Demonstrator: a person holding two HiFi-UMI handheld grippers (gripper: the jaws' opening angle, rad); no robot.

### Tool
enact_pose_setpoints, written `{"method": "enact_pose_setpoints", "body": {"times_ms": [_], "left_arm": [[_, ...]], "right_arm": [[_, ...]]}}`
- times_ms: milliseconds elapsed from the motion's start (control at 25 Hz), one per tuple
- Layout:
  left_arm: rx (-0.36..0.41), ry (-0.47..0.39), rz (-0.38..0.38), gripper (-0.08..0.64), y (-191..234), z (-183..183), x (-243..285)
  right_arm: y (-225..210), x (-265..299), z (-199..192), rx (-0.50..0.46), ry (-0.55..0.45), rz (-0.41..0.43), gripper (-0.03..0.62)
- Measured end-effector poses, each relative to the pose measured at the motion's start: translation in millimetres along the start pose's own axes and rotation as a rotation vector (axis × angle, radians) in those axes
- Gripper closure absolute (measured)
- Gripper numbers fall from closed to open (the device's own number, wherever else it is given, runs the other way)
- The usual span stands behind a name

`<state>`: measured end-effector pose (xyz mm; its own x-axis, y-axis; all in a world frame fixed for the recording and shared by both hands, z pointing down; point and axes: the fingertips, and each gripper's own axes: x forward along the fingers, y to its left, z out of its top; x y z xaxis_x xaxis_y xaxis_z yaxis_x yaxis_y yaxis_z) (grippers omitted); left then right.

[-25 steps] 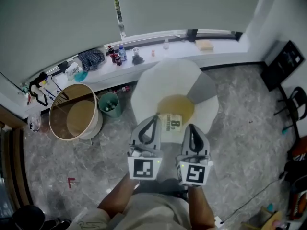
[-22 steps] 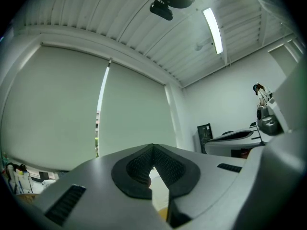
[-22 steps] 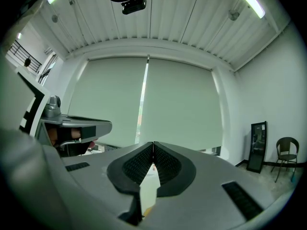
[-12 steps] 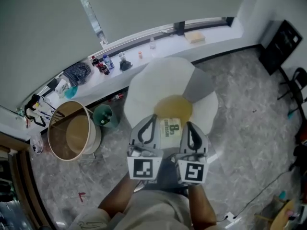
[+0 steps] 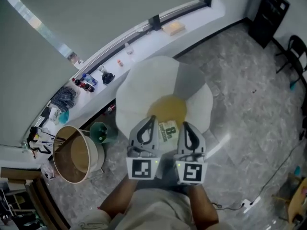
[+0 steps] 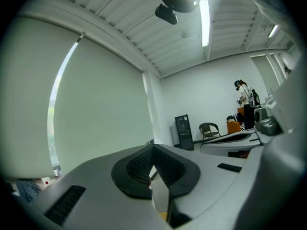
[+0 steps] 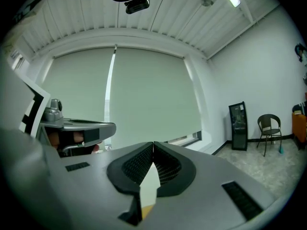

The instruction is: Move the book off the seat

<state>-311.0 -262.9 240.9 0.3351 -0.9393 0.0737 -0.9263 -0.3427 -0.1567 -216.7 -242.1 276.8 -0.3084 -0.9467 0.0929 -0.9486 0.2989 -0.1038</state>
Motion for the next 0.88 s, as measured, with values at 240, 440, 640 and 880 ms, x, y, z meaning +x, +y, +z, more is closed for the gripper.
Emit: {"method": "enact_pose_setpoints", "body": {"times_ms": [240, 440, 640, 880], "left_arm": [[0.014, 0.061, -0.108, 0.557, -11.3, -22.2, 35.4], [0.022, 0.088, -0.221, 0.558, -12.5, -47.5, 58.1], [0.05, 0.122, -0.354, 0.558, -1.0, -86.6, 72.1], [0.102, 0.202, -0.542, 0.558, 15.3, -153.2, 79.5]], "right_arm": [[-35.5, 9.5, -18.5, 0.044, 0.032, -0.122, 0.586], [-43.8, 18.2, -42.4, 0.041, 0.08, -0.232, 0.586], [-40.5, 27.3, -76.0, 0.047, 0.121, -0.378, 0.586], [-9.5, 33.5, -138.0, 0.157, 0.172, -0.56, 0.586]]}}
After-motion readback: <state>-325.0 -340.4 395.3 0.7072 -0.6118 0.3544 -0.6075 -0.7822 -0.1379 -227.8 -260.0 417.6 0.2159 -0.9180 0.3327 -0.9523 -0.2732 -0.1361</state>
